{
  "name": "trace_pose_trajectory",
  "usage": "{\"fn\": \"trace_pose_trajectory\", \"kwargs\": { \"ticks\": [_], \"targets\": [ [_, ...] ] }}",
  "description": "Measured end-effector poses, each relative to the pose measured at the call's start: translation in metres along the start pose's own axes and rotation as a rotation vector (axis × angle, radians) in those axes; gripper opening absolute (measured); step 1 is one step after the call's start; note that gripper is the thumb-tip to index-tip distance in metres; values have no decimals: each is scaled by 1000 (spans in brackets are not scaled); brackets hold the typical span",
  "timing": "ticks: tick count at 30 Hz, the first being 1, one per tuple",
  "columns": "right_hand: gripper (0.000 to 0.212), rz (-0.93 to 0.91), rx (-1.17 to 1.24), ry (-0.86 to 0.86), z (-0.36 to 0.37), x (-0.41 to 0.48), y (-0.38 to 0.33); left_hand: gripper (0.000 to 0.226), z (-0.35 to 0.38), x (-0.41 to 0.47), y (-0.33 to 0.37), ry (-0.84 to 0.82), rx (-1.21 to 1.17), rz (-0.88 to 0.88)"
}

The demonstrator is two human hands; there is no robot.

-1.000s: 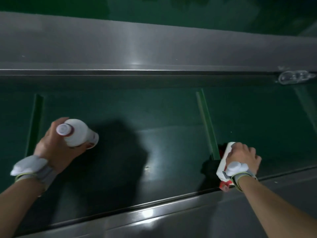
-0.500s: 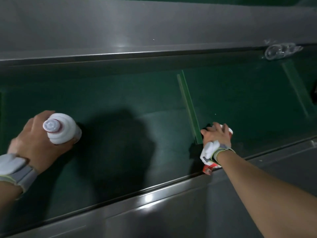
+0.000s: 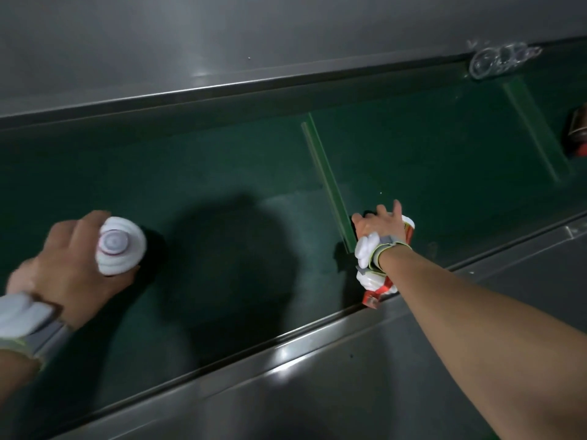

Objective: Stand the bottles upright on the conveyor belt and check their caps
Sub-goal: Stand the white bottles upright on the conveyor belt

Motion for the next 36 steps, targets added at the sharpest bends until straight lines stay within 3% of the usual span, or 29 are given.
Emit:
{"fn": "trace_pose_trajectory", "kwargs": {
  "ticks": [7, 13, 26, 31, 33, 36],
  "targets": [
    [67, -16, -29, 2, 1, 1, 2, 84, 6, -8, 124, -52, 38, 242],
    [61, -7, -21, 18, 3, 1, 4, 83, 23, -11, 183, -20, 37, 385],
    [58, -22, -25, 35, -1, -1, 3, 75, 29, -10, 187, -21, 64, 410],
    [42, 77, 13, 265, -2, -5, 12, 75, 15, -12, 160, -29, 56, 319],
    [31, 139, 142, 460, -18, -11, 10, 75, 6, -12, 143, -32, 67, 273],
    [27, 49, 430, 731, -65, -29, -31, 75, -10, -16, 107, -28, 62, 181]
  ]
}}
Point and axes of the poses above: each hand's wrist, its own x-axis towards the middle knuckle, its own z-axis out of the palm, y = z × x, the point moved 6 cm from there along x, towards the middle knuckle
